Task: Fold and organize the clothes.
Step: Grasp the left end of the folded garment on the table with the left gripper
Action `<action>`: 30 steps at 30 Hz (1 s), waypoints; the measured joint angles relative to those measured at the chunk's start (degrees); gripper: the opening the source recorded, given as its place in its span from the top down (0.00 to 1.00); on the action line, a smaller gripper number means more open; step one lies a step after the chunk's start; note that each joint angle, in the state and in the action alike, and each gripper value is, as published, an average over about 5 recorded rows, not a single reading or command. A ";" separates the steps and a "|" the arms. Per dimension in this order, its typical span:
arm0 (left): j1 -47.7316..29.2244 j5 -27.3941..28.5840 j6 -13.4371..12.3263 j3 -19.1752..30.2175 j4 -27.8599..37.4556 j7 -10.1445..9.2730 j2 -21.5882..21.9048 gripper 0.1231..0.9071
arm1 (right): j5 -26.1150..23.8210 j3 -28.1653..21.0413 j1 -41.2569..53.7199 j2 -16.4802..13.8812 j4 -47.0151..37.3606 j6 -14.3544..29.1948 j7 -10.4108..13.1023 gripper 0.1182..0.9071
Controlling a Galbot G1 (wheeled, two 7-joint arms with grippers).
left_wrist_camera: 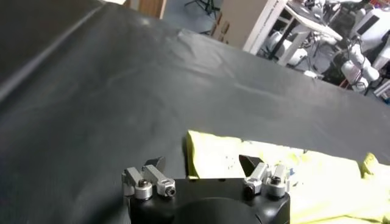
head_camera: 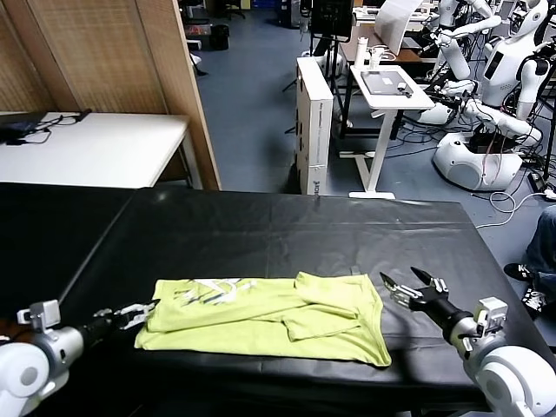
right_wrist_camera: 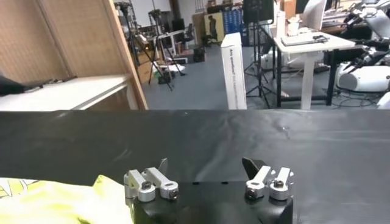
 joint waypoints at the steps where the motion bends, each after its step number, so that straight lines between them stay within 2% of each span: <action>1: -0.04 0.25 0.00 0.17 0.16 0.05 -0.28 0.00 | -0.05 0.07 -0.11 0.02 0.02 0.02 0.00 0.00; 20: -0.12 4.15 -0.28 1.75 2.01 1.75 -3.72 0.00 | -0.72 -0.11 -0.17 0.27 0.05 0.15 -0.03 0.00; 30: 0.65 3.65 -0.29 2.10 0.34 1.63 -5.11 0.00 | -1.15 -0.94 0.40 0.66 -0.06 0.21 -0.01 0.00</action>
